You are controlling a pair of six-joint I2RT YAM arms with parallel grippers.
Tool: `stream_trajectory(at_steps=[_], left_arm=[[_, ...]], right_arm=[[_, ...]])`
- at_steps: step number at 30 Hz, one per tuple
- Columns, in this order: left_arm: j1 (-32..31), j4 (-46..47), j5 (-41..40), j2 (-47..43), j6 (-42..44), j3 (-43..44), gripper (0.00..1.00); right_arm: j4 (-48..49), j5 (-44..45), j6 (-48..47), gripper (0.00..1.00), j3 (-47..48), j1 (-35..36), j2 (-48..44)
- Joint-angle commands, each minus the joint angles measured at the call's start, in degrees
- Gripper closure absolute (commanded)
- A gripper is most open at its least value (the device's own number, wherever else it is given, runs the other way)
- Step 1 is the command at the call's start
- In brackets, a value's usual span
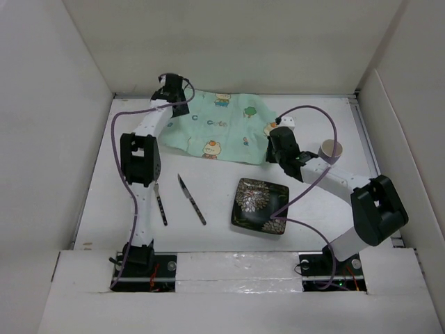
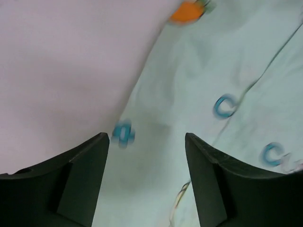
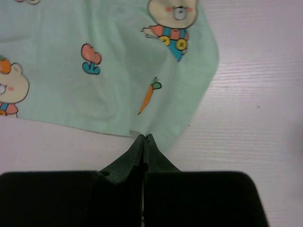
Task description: Set the dinner table for one person
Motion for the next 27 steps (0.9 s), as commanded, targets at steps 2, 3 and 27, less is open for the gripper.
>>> stream_trajectory(at_steps=[2, 3, 27], left_arm=[[0.11, 0.63, -0.05, -8.56, -1.50, -8.90, 0.33], [0.89, 3.77, 0.30, -12.74, -2.64, -11.60, 0.35], [4.94, 16.37, -2.78, -19.83, -13.82, -45.38, 0.47]], right_arm=[[4.41, -0.71, 1.60, 1.00, -1.12, 2.30, -0.14], [4.06, -0.45, 1.77, 1.00, -1.21, 2.30, 0.21], [8.37, -2.47, 3.97, 1.00, -8.60, -4.03, -4.62]])
